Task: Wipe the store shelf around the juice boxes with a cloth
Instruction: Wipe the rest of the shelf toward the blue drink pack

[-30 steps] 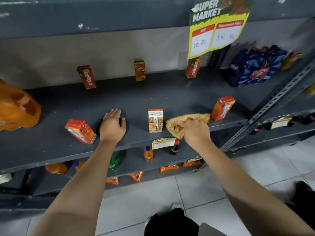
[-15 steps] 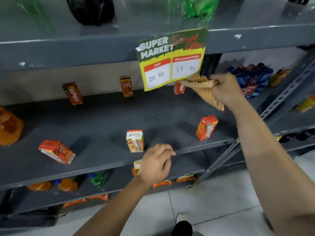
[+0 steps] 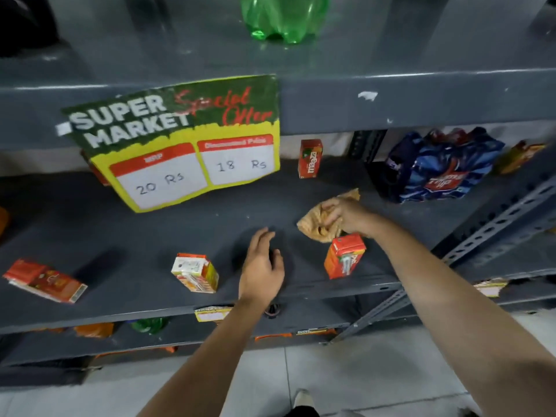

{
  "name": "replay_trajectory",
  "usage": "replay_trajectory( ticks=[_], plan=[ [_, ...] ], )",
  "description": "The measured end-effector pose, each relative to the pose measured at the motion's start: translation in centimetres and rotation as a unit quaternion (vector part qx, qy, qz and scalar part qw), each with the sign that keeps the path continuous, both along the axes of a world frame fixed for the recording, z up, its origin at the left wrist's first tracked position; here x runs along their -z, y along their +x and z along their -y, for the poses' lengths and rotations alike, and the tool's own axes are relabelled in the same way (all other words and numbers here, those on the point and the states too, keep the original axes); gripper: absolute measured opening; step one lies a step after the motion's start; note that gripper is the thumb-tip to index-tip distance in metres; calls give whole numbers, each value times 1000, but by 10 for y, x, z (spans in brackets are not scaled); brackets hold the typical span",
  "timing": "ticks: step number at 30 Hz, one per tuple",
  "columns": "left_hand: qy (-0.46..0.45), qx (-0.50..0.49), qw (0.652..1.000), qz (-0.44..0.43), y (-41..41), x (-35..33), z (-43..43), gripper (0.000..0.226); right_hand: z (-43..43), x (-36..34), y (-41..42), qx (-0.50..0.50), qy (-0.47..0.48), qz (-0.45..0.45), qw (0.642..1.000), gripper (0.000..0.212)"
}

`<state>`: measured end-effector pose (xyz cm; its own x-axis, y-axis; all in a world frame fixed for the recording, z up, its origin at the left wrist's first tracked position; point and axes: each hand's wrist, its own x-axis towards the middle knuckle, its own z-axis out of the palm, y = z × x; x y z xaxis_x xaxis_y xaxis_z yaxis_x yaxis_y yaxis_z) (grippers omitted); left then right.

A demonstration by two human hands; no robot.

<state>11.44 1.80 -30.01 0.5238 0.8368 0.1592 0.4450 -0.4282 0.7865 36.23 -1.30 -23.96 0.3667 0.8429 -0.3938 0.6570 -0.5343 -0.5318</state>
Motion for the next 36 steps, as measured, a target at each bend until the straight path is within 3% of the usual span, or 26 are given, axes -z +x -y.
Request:
replay_trajectory(
  ticks=[3,5,7,11,15,17,19,23,26,28,30,31,33,36],
  plan=[
    [19,10,1000,-19,1,2,1,36,32,6,8,66,-31,7,997,38],
    [33,10,999,-27,2,3,3,34,45,-7,17,46,-75,30,996,15],
    [39,8,999,-32,1,3,3,33,44,-29,24,30,-83,57,994,12],
    [50,5,998,-47,1,3,2,31,-2,-58,25,5,87,95,992,13],
    [56,7,996,-63,0,4,3,31,-24,-37,-10,-152,-24,51,987,24],
    [57,10,996,-64,0,4,2,31,-15,-25,-14,-178,-61,67,980,36],
    [58,11,996,-64,1,4,1,30,2,-22,-7,-143,-85,60,984,34],
    [59,15,996,-63,0,5,3,29,48,-23,6,58,-98,-5,993,18],
    [59,17,996,-64,1,5,2,29,73,-20,3,84,-121,36,988,21],
    [63,17,996,-66,1,4,2,29,77,-26,0,159,-81,19,984,33],
    [68,17,995,-69,1,3,2,29,72,-42,1,256,3,9,967,20],
    [71,18,995,-70,1,3,3,30,66,-50,2,282,37,47,957,17],
    [76,22,994,-74,1,2,3,31,56,-58,3,320,76,95,939,30],
    [80,28,994,-74,0,3,2,31,51,-47,-13,336,47,44,940,63]
  ],
)
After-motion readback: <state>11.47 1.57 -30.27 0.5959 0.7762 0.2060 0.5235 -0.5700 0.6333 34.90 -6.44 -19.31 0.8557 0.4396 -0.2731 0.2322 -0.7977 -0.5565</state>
